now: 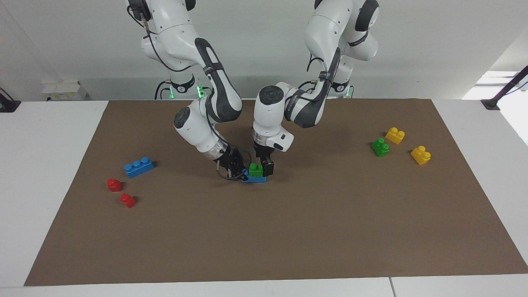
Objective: Remove green block with left arm and hold with right
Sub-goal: 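Grasp the green brick with the left gripper while the right gripper grasps the blue brick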
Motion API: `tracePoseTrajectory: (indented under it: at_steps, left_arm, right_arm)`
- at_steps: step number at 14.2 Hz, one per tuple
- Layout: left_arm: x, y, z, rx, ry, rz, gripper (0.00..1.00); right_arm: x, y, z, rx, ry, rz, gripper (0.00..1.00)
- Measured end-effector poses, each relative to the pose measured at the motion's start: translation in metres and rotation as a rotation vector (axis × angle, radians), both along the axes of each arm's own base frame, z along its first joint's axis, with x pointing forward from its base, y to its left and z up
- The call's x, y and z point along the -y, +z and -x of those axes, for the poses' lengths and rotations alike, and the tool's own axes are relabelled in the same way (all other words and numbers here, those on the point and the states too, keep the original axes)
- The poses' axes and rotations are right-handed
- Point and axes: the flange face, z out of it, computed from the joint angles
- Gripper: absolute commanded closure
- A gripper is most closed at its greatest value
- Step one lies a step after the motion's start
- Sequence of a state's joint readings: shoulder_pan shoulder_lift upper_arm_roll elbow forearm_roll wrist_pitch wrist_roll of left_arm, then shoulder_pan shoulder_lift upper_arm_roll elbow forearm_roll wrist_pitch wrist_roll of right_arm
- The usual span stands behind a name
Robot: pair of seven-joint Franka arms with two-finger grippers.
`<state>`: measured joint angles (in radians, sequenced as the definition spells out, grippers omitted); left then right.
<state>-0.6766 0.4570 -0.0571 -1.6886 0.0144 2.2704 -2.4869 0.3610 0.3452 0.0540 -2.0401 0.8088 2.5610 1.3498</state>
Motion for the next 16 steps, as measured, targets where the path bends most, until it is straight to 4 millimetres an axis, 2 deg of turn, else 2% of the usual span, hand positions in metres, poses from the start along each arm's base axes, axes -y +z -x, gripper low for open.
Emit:
tracePoseTrajectory:
  at_steps: [4, 5, 6, 7, 8, 9, 16]
  left_arm:
    - [0.0035, -0.0018, 0.0029, 0.017, -0.007, 0.003, 0.16]
    - [0.0038, -0.0019, 0.0033, 0.019, -0.008, 0.001, 0.24]
    - [0.0041, -0.0021, 0.0037, 0.021, -0.008, -0.001, 0.35]
    - [0.0043, -0.0022, 0.0038, 0.022, -0.006, -0.001, 0.51]
    - [0.0042, -0.0016, 0.003, 0.029, -0.002, -0.001, 0.81]
    - [0.0034, -0.0005, 0.0011, 0.044, 0.003, -0.005, 0.98]
    - [0.0039, 0.0018, 0.0002, 0.076, -0.013, -0.023, 1.0]
  right_arm:
    - [-0.0019, 0.0002, 0.0006, 0.008, 0.0, 0.003, 1.0]
    - [-0.0038, 0.0004, 0.0012, 0.012, 0.001, 0.004, 1.0]
    - [-0.0055, 0.0006, 0.0017, 0.016, 0.002, 0.005, 1.0]
    - [-0.0065, 0.0007, 0.0019, 0.021, 0.003, 0.007, 1.0]
    - [-0.0068, 0.0005, 0.0024, 0.026, 0.007, 0.009, 1.0]
    - [-0.0069, 0.0005, 0.0026, 0.029, 0.012, 0.01, 1.0]
    - [-0.007, 0.0006, 0.0025, 0.046, 0.032, 0.015, 1.0]
